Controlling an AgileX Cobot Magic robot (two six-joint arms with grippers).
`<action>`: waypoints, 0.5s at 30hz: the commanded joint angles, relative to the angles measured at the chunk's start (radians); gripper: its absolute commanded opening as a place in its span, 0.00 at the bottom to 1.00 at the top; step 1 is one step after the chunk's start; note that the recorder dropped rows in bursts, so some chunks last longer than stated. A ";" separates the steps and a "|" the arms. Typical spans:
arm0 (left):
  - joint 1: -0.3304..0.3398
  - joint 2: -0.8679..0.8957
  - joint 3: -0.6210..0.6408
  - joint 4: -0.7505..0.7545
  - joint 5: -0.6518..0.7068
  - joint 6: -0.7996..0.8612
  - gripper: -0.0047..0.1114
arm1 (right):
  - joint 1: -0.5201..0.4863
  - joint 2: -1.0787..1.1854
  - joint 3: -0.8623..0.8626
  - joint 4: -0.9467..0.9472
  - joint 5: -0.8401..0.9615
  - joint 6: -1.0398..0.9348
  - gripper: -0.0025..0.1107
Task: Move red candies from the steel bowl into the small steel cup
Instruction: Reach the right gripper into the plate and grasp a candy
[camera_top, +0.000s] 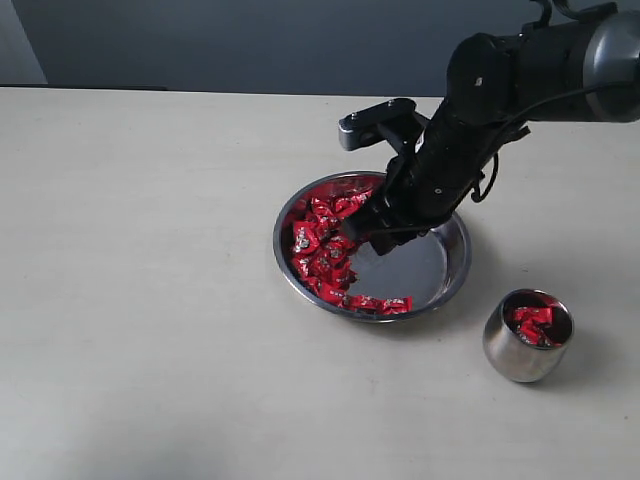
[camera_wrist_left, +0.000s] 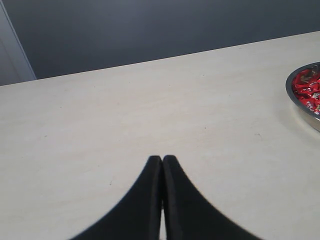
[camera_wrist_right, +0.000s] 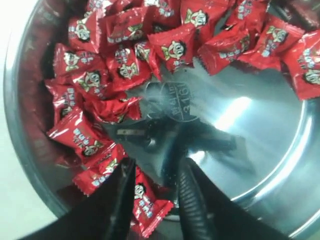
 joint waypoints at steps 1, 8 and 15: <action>-0.008 -0.004 -0.001 0.002 -0.005 -0.006 0.04 | 0.000 0.033 -0.024 0.036 0.051 -0.043 0.29; -0.008 -0.004 -0.001 0.002 -0.005 -0.006 0.04 | 0.000 0.074 -0.024 0.049 0.092 -0.086 0.29; -0.008 -0.004 -0.001 0.002 -0.005 -0.006 0.04 | 0.000 0.091 -0.025 0.163 0.046 -0.184 0.29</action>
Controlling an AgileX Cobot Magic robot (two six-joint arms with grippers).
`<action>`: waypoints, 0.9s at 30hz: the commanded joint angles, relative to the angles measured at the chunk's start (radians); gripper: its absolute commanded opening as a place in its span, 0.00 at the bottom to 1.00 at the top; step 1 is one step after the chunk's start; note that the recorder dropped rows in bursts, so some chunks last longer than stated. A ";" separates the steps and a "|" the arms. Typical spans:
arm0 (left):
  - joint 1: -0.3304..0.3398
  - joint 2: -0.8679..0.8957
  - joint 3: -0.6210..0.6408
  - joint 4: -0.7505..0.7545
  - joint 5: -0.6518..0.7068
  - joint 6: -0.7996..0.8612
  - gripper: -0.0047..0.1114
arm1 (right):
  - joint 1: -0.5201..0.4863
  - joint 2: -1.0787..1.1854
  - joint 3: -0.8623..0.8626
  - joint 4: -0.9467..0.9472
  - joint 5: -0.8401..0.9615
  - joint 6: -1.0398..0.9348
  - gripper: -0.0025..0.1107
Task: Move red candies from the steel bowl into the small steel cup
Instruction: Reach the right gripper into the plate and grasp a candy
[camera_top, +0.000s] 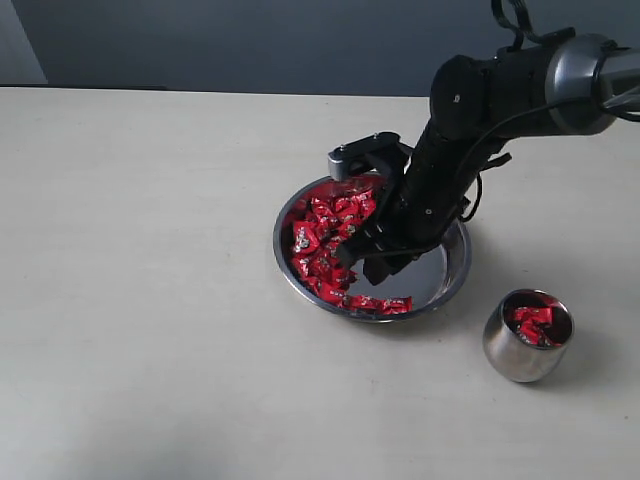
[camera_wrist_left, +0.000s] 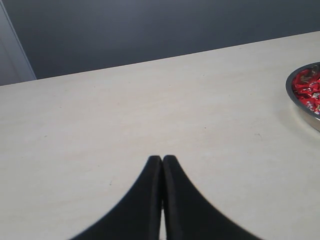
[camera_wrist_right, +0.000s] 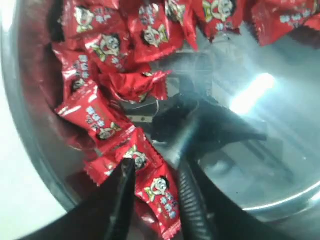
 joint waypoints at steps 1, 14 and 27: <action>-0.008 -0.004 -0.001 0.002 -0.005 -0.006 0.04 | 0.000 0.014 -0.011 0.106 -0.032 -0.109 0.29; -0.008 -0.004 -0.001 0.002 -0.005 -0.006 0.04 | 0.000 0.097 -0.138 0.111 -0.148 -0.081 0.43; -0.008 -0.004 -0.001 0.002 -0.005 -0.006 0.04 | 0.000 0.154 -0.176 -0.082 -0.146 0.052 0.43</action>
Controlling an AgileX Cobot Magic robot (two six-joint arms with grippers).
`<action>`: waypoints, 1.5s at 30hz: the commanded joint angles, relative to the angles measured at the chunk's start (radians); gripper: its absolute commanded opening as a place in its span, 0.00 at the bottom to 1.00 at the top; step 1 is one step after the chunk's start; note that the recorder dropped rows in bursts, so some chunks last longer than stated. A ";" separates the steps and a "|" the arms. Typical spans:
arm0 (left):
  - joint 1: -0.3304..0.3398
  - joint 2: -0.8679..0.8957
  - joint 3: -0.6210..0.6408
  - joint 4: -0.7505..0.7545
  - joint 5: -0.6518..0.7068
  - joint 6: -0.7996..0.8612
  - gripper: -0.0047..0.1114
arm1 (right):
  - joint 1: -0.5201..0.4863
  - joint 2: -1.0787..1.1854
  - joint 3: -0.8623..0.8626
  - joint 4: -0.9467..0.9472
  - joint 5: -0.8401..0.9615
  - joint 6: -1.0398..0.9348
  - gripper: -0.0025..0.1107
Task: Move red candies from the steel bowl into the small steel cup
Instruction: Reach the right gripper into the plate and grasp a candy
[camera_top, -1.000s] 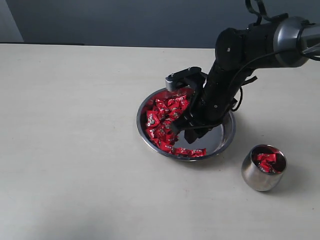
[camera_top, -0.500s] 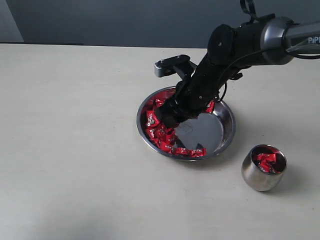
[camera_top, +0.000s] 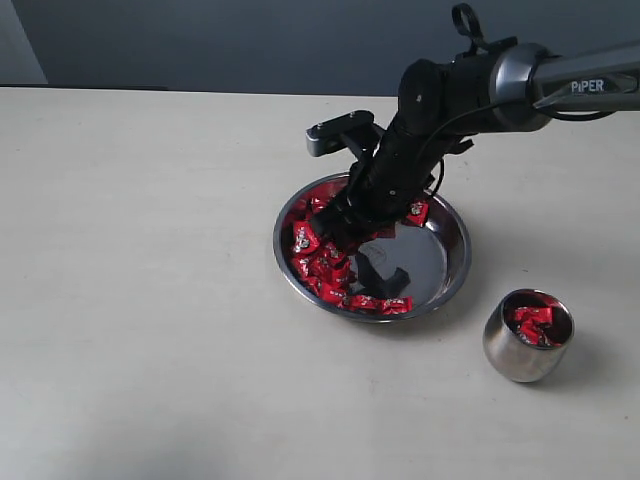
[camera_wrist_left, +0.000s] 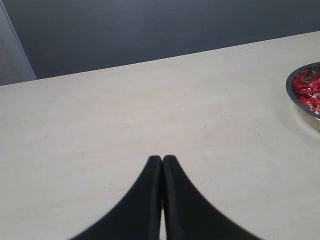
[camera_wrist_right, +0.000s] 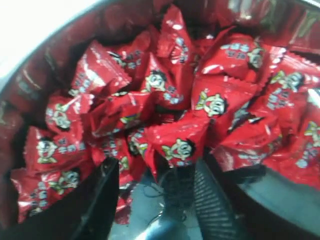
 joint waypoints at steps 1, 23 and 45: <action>-0.008 -0.004 -0.001 0.002 -0.005 -0.006 0.04 | 0.000 -0.003 -0.006 -0.078 -0.016 0.053 0.43; -0.008 -0.004 -0.001 0.002 -0.005 -0.006 0.04 | 0.000 0.033 -0.017 -0.055 -0.057 0.053 0.43; -0.008 -0.004 -0.001 0.002 -0.005 -0.006 0.04 | 0.000 -0.020 -0.026 -0.067 0.042 0.053 0.10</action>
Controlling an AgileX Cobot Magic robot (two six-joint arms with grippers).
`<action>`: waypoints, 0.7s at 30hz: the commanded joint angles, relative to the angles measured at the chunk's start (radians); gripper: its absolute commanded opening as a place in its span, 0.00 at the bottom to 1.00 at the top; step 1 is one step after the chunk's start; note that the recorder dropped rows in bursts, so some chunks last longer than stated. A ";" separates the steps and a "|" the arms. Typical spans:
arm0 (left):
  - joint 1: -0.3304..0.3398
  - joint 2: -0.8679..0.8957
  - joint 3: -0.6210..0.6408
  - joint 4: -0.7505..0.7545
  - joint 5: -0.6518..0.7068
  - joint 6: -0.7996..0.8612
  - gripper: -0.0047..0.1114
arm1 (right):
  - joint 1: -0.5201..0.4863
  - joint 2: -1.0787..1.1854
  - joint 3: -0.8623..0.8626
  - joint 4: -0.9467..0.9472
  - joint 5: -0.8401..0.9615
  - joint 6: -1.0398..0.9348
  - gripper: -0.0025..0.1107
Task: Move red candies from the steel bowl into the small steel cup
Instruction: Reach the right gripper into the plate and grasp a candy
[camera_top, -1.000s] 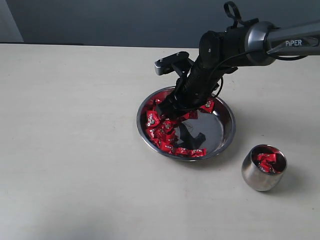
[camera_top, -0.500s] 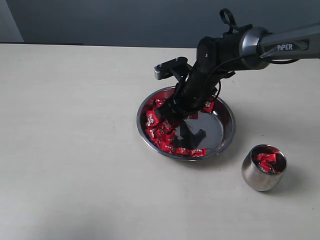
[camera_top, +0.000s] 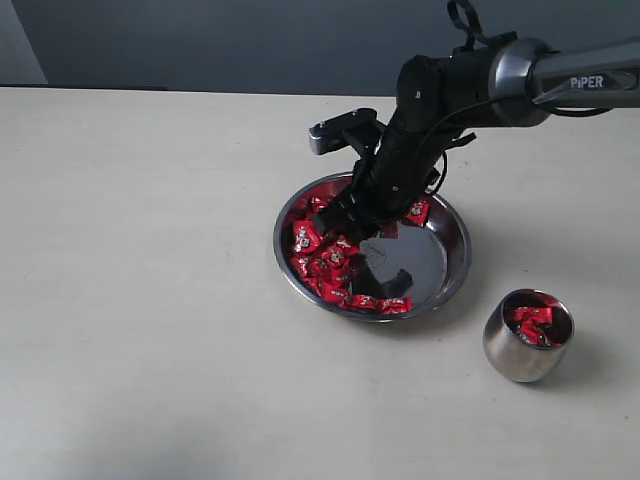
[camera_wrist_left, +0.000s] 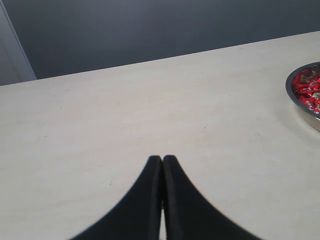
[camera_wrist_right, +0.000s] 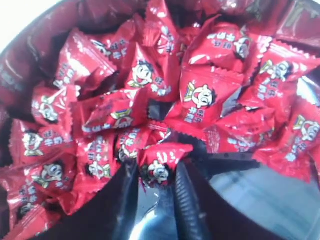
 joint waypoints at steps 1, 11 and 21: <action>-0.008 -0.004 -0.001 0.002 -0.005 -0.006 0.04 | 0.000 -0.026 -0.005 -0.012 0.007 0.000 0.04; -0.008 -0.004 -0.001 0.002 -0.005 -0.006 0.04 | 0.000 -0.035 -0.005 -0.038 0.005 0.000 0.02; -0.008 -0.004 -0.001 0.002 -0.005 -0.006 0.04 | 0.000 -0.109 -0.002 -0.061 0.035 0.011 0.02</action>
